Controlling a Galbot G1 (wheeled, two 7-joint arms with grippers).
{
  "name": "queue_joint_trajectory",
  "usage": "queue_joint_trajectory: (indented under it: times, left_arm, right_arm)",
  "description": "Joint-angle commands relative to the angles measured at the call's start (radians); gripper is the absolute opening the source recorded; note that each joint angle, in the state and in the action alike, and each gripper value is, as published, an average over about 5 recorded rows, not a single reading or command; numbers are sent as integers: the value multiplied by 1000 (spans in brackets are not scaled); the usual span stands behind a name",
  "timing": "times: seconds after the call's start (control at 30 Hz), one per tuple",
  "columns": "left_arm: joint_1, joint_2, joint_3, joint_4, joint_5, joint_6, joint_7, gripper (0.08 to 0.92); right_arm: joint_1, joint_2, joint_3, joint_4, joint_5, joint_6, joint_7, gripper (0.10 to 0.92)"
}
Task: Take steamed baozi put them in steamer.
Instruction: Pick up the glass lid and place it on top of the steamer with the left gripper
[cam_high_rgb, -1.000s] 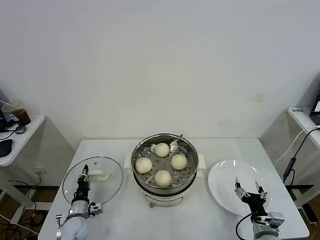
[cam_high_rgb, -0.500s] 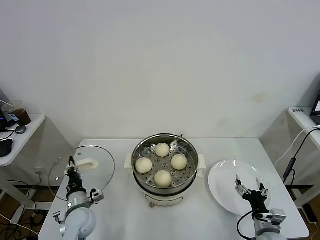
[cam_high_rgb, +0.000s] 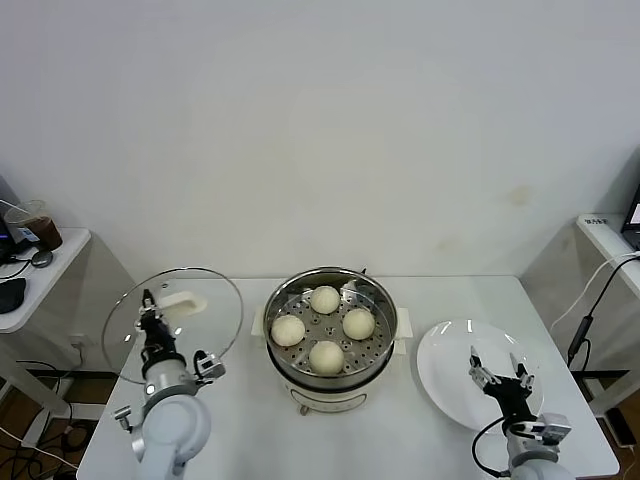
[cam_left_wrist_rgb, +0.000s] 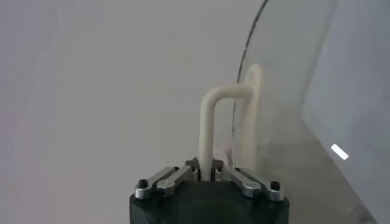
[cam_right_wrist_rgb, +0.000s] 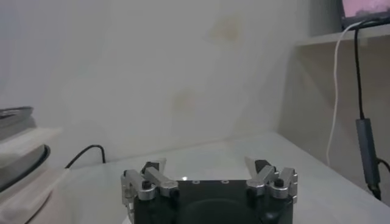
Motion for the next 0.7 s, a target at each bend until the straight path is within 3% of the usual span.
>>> queue_joint_trajectory:
  times: [0.03, 0.23, 0.5, 0.7]
  left_arm:
    - [-52, -81, 251, -96, 123, 40, 170, 173]
    - [-119, -109, 370, -52, 118, 40, 200, 173]
    - [-268, -147, 515, 65, 104, 41, 196, 173]
    - [-312, -180, 576, 133, 101, 41, 172, 173]
  right_arm:
    - [-1, 1, 2, -5, 0, 0, 0, 823]
    - [-5, 3, 9, -8, -5, 0, 0, 823]
    - [-8, 15, 15, -13, -15, 3, -1, 823]
    - [-7, 26, 26, -16, -18, 5, -1, 823]
